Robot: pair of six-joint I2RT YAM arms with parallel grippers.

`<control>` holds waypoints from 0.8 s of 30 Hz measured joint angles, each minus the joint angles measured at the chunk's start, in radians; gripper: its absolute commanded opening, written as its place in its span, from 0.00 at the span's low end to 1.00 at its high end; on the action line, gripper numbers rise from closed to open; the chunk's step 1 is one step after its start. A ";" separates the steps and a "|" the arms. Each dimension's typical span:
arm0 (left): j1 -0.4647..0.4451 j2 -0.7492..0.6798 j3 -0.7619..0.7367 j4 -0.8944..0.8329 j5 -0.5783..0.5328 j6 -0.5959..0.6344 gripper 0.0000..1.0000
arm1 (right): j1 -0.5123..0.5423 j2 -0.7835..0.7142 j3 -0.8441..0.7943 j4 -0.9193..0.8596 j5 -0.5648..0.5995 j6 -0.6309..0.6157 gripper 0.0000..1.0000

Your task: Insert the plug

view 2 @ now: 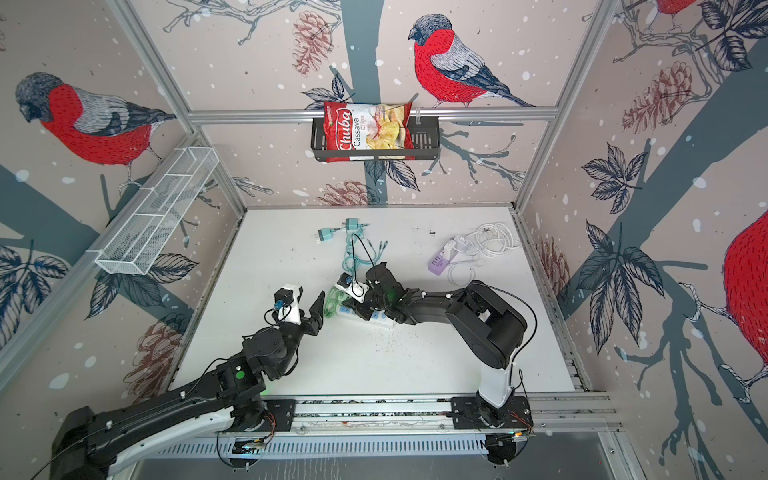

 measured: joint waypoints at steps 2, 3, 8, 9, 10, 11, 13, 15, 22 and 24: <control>0.000 0.006 0.000 0.004 0.000 0.002 0.63 | 0.001 -0.002 0.000 -0.002 -0.001 0.000 0.00; 0.000 0.008 0.002 0.006 0.000 0.006 0.63 | 0.001 -0.002 0.001 -0.003 -0.002 0.000 0.00; 0.000 0.005 0.023 0.002 0.000 0.009 0.63 | 0.006 0.024 0.014 0.011 -0.011 0.000 0.00; 0.000 0.002 0.024 0.001 0.000 0.009 0.63 | 0.007 0.028 0.009 0.026 -0.011 0.000 0.00; 0.000 -0.005 0.024 -0.003 0.000 0.009 0.63 | 0.008 0.031 -0.003 0.043 -0.011 0.000 0.00; 0.000 -0.009 0.024 -0.006 0.000 0.009 0.63 | 0.008 0.032 -0.018 0.066 -0.011 0.000 0.00; 0.000 -0.018 0.024 -0.009 0.000 0.009 0.63 | 0.009 0.028 -0.048 0.104 -0.011 0.007 0.00; 0.000 -0.019 0.024 -0.008 0.000 0.009 0.63 | 0.010 0.025 -0.066 0.132 -0.011 0.011 0.00; 0.000 0.001 0.043 -0.014 0.002 0.010 0.63 | 0.016 0.067 -0.007 0.101 -0.003 0.015 0.00; 0.000 -0.004 0.045 -0.016 0.002 0.010 0.63 | 0.021 0.074 0.005 0.092 0.005 0.015 0.01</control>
